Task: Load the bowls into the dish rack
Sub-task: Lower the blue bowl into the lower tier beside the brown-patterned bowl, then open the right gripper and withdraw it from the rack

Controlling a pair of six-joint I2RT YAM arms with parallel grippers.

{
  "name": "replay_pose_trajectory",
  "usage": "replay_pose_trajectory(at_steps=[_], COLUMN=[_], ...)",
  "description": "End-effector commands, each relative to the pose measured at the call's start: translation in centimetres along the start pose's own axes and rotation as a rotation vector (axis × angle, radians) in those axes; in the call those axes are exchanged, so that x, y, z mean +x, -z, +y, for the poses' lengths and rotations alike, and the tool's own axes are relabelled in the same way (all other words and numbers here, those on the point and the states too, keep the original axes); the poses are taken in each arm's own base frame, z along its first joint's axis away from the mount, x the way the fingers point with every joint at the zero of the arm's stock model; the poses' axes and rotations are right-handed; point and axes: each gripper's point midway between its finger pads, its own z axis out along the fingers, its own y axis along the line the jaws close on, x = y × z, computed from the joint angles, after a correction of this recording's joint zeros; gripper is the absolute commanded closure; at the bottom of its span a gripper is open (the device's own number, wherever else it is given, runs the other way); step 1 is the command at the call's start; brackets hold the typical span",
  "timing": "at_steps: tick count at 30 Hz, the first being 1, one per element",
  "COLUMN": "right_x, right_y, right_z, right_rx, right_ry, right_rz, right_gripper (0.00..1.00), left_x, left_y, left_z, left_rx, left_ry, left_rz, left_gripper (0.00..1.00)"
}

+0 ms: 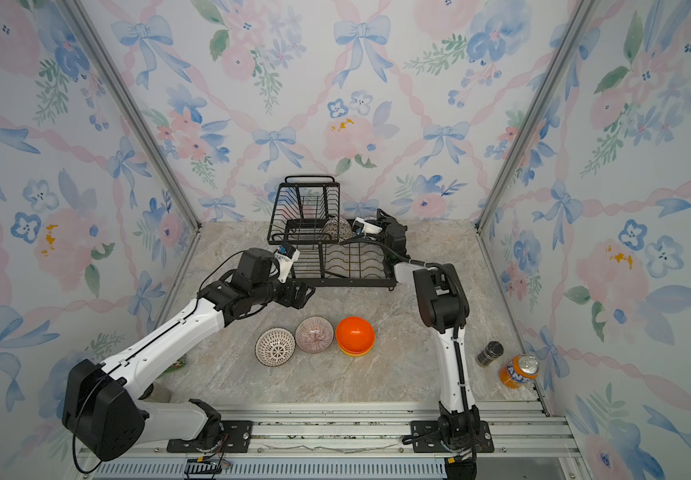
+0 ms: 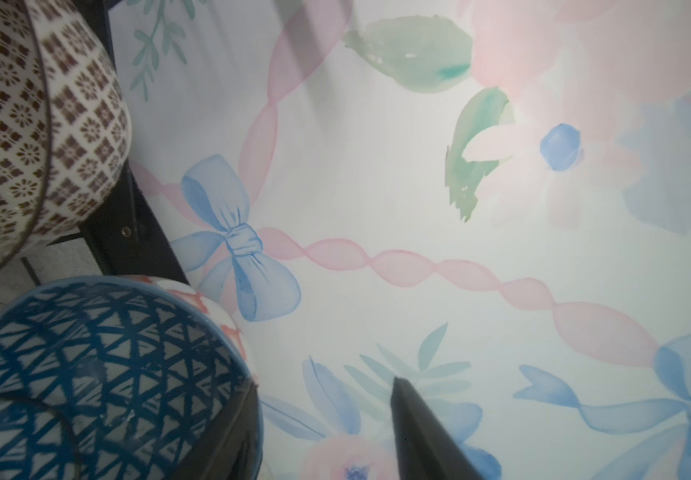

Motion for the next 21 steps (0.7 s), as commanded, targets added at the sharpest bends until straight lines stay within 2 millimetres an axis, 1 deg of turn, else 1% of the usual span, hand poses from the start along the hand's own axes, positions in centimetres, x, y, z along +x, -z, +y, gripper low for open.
replay_pose_trajectory(at_steps=[1, 2, 3, 4, 5, 9, 13, 16, 19, 21], right_x=[-1.6, -1.7, -1.8, -1.9, -1.9, -2.2, -2.5, -2.9, -2.7, -3.2], right_y=[1.4, 1.7, 2.0, 2.3, 2.7, 4.7, 8.0, 10.7, 13.2, 14.7], right_z=[-3.1, -3.3, -3.6, -4.0, -4.3, -5.7, -7.5, -8.1, -7.8, -7.1], right_rx=[0.034, 0.038, 0.044, 0.054, 0.06, 0.07, 0.081, 0.067, -0.027, -0.091], right_ry=[-0.024, -0.033, -0.039, -0.049, -0.063, -0.151, -0.31, -0.441, -0.611, -0.691], right_rz=[-0.027, -0.023, -0.017, -0.009, 0.001, 0.05, 0.133, 0.222, 0.38, 0.428], right_gripper=[0.17, 0.08, 0.03, 0.01, 0.03, 0.03, 0.03, 0.03, 0.03, 0.03], left_x=[0.5, 0.6, 0.7, 0.8, 0.9, 1.6, 2.1, 2.2, 2.3, 2.2], left_y=[0.8, 0.9, 1.0, 1.0, 1.1, 1.3, 1.8, 2.2, 2.3, 2.5], left_z=[0.2, 0.2, 0.3, 0.4, 0.5, 0.7, 1.1, 1.2, 0.9, 0.5], left_rx=[0.001, -0.001, -0.005, -0.009, -0.011, -0.02, -0.046, -0.057, -0.062, -0.067], left_ry=[-0.004, -0.003, -0.001, 0.002, 0.008, 0.025, 0.05, 0.055, 0.051, 0.037], left_rz=[-0.001, -0.002, -0.003, -0.003, -0.003, -0.001, -0.01, -0.018, -0.023, -0.028], left_gripper=[0.02, 0.02, 0.02, 0.02, 0.02, 0.02, 0.02, 0.02, 0.02, 0.02])
